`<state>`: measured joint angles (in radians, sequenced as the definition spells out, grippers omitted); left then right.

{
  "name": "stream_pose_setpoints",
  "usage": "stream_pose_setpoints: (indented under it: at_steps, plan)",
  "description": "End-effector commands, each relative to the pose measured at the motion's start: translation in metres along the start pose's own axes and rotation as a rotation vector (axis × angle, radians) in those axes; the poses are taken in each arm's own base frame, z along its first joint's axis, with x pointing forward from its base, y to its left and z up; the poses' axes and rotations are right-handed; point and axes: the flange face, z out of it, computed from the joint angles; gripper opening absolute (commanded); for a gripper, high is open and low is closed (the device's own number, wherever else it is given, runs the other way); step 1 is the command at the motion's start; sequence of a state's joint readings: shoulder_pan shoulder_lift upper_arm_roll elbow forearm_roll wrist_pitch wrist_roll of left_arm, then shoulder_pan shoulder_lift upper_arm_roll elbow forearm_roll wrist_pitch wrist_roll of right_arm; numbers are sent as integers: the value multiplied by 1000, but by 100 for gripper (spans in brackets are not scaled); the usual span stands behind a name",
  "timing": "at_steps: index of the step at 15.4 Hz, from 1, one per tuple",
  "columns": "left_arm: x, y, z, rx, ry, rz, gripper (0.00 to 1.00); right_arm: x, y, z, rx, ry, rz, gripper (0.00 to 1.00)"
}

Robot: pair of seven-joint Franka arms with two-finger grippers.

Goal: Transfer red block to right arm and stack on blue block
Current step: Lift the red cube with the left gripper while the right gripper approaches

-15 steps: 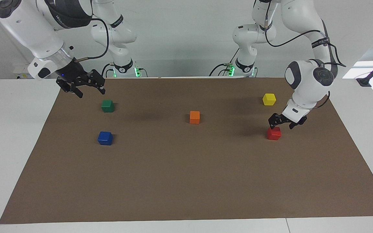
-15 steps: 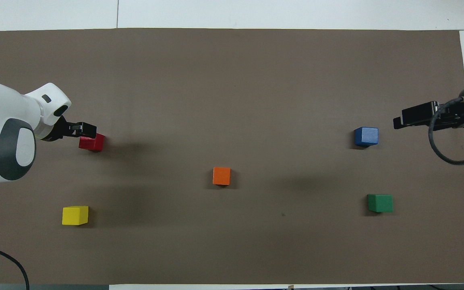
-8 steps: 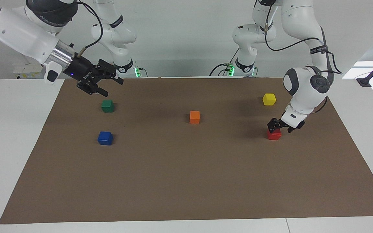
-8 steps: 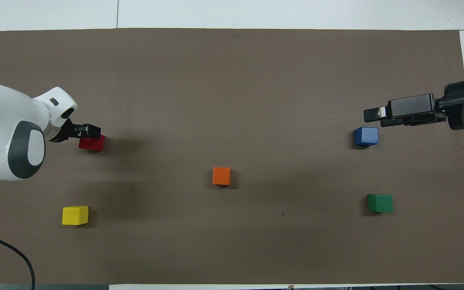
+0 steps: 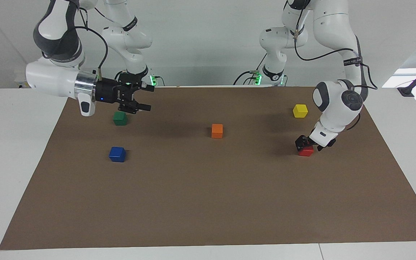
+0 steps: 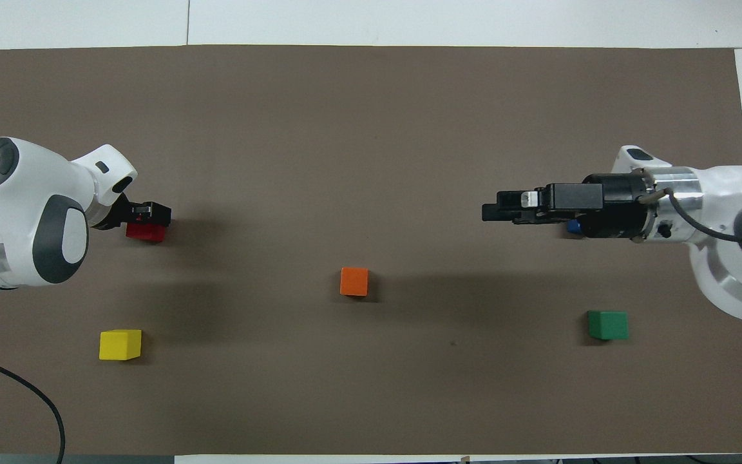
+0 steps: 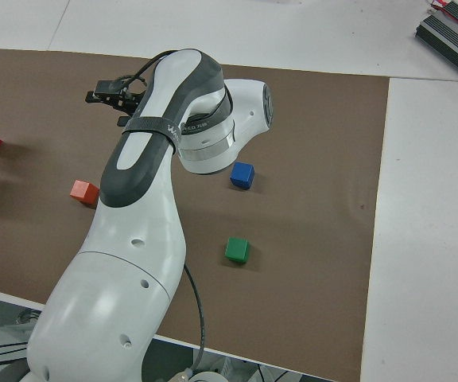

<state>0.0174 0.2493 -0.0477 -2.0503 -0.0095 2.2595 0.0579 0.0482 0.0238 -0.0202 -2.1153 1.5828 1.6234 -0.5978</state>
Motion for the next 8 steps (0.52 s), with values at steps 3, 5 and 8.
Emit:
stream_pose_setpoints:
  at_steps: [3, 5, 8]
  plan:
    - [-6, 8, 11, 3, 6, -4, 59, 2, 58, 35, 302, -14, 27, 100]
    - [-7, 7, 12, 1, 0, -23, 2, 0, 85, 62, 447, -31, 33, 100]
    - [1, 11, -10, -37, -39, -157, 0, -4, 113, 90, 607, -37, 33, 100]
